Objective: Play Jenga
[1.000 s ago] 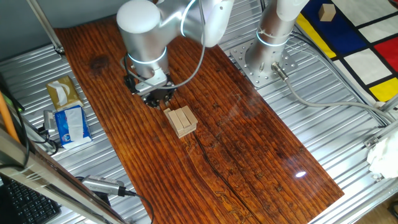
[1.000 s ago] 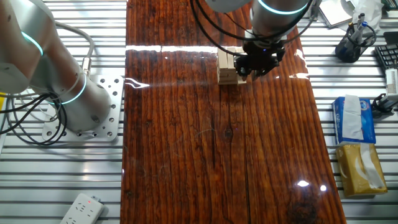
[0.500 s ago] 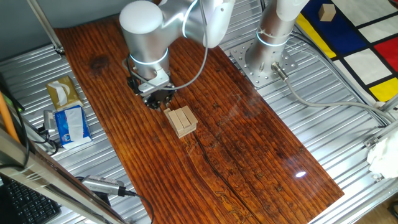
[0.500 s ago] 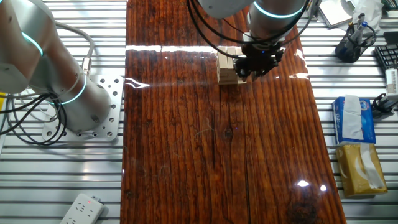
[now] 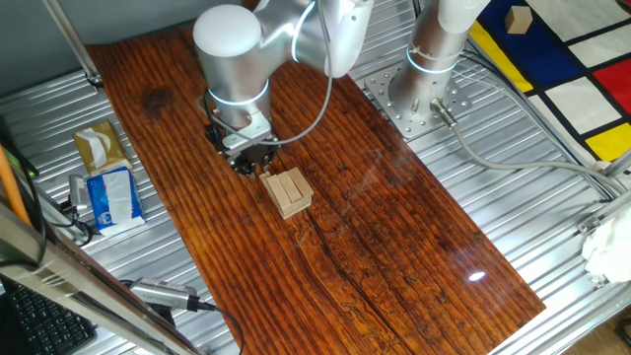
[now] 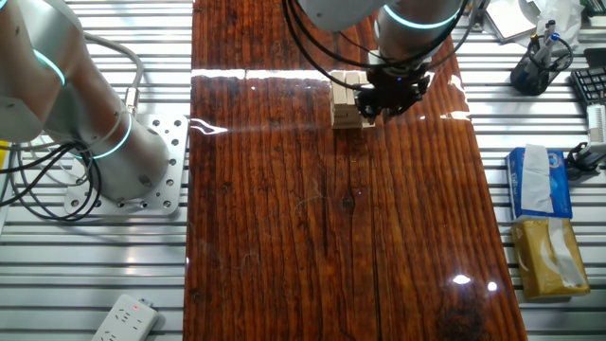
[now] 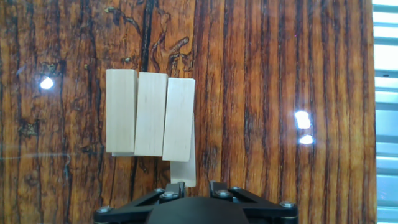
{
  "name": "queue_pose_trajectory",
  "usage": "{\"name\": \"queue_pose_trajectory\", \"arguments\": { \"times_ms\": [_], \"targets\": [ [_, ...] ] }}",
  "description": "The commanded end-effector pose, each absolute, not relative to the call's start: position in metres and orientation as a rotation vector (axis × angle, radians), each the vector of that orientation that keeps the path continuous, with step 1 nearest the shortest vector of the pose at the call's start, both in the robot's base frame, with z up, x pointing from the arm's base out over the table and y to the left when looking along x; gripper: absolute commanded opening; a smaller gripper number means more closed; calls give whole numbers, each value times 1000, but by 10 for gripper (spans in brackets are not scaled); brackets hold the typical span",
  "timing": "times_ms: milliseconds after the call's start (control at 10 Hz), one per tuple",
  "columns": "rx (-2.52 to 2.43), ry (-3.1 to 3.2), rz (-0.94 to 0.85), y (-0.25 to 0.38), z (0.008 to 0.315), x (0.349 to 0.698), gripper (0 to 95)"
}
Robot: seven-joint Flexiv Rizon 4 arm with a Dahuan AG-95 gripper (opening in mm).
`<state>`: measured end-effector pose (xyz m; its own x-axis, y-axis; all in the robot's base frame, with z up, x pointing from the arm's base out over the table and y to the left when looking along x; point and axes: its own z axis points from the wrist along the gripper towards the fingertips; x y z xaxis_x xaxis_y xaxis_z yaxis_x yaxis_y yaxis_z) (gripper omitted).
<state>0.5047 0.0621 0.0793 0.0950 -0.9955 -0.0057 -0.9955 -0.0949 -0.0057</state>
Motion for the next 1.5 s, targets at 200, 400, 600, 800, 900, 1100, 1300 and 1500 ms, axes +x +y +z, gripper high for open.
{"name": "queue_pose_trajectory", "arguments": {
  "times_ms": [200,400,600,800,900,1100,1300,1500],
  "targets": [
    [-2315,2107,-2,64,77,505,190],
    [-2313,2105,-4,65,75,505,190],
    [-2309,2103,-4,66,74,505,190],
    [-2311,2100,-5,66,72,505,190],
    [-2314,2096,-5,67,71,505,190],
    [-2317,2093,-6,68,69,505,190],
    [-2320,2089,-6,69,68,505,190],
    [-2319,2088,-4,69,68,505,190]
  ]
}}
